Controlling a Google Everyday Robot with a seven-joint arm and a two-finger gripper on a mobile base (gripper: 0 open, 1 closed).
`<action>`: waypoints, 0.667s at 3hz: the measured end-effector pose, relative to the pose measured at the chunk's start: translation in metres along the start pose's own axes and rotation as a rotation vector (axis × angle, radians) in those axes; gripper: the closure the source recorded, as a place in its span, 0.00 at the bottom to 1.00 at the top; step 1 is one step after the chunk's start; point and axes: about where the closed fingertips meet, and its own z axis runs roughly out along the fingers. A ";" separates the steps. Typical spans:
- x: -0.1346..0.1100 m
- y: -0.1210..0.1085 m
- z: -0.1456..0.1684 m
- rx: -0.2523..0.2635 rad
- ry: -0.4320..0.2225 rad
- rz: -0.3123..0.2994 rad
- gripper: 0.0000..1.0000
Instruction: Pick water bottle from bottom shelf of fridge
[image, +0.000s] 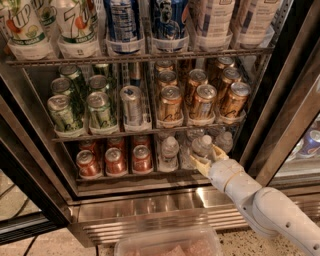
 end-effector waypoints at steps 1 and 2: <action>-0.012 -0.002 -0.012 -0.011 -0.021 0.000 1.00; -0.026 -0.001 -0.026 -0.065 -0.009 -0.048 1.00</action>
Offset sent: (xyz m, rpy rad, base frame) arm -0.0431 -0.0085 0.0525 -0.1144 -0.0133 0.1643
